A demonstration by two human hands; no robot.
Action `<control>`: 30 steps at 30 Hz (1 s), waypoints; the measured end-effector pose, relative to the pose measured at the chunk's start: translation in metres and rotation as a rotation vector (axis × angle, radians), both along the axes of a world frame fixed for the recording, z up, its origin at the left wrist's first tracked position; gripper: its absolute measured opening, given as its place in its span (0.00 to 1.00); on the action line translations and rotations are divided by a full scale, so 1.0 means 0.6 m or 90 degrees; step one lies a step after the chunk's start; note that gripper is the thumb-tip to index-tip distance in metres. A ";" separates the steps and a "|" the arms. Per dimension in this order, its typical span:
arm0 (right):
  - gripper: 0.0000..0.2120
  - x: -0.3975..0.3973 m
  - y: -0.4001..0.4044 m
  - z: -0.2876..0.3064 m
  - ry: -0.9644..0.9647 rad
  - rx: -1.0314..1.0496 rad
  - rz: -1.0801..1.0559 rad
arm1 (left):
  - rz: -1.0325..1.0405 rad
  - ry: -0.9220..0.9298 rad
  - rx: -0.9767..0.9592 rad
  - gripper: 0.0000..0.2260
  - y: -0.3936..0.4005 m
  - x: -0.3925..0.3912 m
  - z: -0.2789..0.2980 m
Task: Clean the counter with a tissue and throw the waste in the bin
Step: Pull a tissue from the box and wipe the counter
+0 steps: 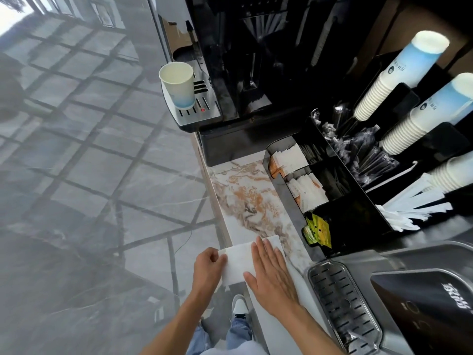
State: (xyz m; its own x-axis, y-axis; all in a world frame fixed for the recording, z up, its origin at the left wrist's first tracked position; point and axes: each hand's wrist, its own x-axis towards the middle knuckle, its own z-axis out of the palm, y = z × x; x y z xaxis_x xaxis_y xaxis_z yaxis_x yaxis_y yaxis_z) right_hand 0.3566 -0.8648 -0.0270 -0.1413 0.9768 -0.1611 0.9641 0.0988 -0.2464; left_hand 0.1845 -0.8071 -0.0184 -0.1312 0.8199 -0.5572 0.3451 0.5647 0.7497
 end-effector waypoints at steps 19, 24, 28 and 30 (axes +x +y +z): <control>0.34 -0.002 0.005 -0.026 0.005 -0.037 0.002 | 0.117 -0.380 -0.014 0.14 -0.045 0.088 0.008; 0.33 -0.024 0.013 -0.020 0.016 -0.040 0.021 | 0.125 -0.441 -0.050 0.18 -0.041 0.078 0.000; 0.31 -0.042 0.015 -0.013 0.025 -0.025 0.035 | 0.171 -0.523 -0.102 0.19 -0.041 0.065 -0.005; 0.29 -0.052 0.014 -0.014 0.036 -0.012 0.039 | 0.181 -0.548 -0.116 0.18 -0.039 0.060 -0.007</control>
State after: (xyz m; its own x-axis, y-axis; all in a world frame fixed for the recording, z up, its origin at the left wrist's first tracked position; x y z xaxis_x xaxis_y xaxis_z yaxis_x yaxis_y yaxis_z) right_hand 0.3257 -0.8567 -0.0356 -0.2095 0.9629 -0.1701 0.9411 0.1514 -0.3022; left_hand 0.2207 -0.8308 -0.0226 0.2056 0.7105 -0.6730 -0.4595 0.6773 0.5746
